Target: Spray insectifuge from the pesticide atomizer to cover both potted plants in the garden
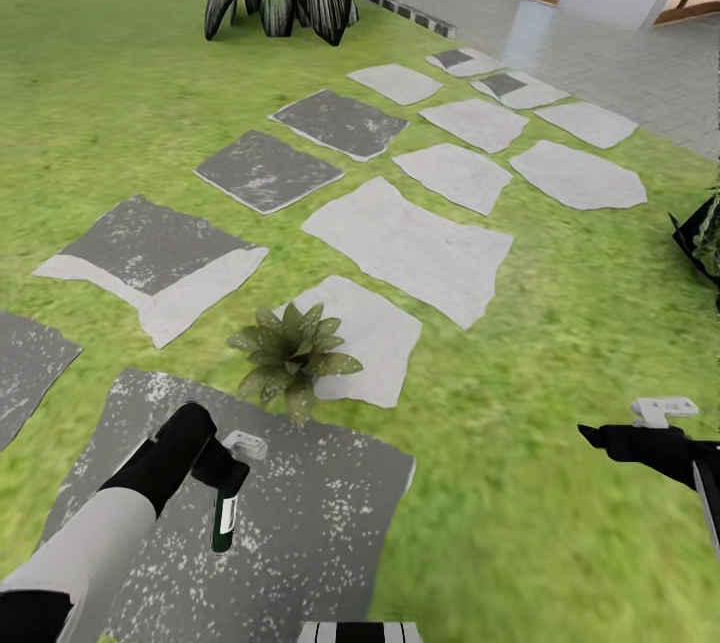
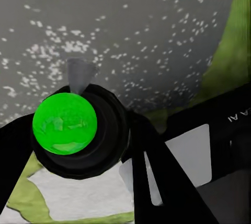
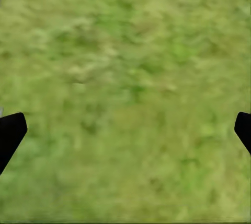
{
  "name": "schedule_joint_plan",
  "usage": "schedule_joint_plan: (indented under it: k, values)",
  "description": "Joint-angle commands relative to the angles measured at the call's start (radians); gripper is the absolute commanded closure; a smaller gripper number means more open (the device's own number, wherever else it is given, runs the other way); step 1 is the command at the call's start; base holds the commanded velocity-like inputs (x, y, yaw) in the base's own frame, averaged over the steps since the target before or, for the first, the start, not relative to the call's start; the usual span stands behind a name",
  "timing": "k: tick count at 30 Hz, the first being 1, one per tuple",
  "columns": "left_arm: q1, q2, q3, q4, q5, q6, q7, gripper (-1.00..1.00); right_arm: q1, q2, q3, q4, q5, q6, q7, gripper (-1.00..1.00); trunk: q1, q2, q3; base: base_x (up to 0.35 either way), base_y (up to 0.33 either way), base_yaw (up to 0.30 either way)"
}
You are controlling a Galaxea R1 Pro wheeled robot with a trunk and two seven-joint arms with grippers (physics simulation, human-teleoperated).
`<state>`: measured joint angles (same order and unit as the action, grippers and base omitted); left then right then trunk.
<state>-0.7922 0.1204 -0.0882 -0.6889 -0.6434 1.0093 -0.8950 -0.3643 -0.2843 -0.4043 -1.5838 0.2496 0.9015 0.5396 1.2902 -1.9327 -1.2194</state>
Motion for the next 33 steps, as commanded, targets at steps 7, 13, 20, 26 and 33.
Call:
schedule_joint_plan:
  k: [7,13,20,26,33]
  values:
    - [0.007,-0.006,-0.003,-0.009,-0.010,-0.001,-0.014,1.00,0.001,-0.001,-0.014,-0.001,-0.034,0.002,0.012,-1.00,-0.001,0.000,-0.001,-0.330,0.000,0.000]
    - [0.360,-0.278,0.398,-0.235,0.576,-0.383,-0.198,1.00,-0.097,0.281,0.283,-0.129,0.460,0.058,-0.420,-1.00,-0.001,0.000,-0.001,-0.310,0.000,0.000]
    - [0.091,-0.035,0.041,-0.174,0.045,-0.078,-0.023,1.00,-0.003,0.012,0.003,-0.008,-0.018,0.007,-0.006,-1.00,-0.001,0.000,0.000,-0.081,0.000,-0.070]
    - [0.107,-0.033,0.034,-0.224,0.022,-0.064,-0.013,1.00,0.001,0.001,-0.009,-0.002,-0.039,0.004,0.012,-1.00,-0.001,0.000,0.002,-0.005,0.000,-0.139]
    - [0.112,-0.040,0.034,-0.231,0.019,-0.063,-0.010,1.00,0.001,-0.001,-0.011,-0.001,-0.041,0.004,0.014,-1.00,-0.001,0.000,0.002,0.000,0.000,-0.017]
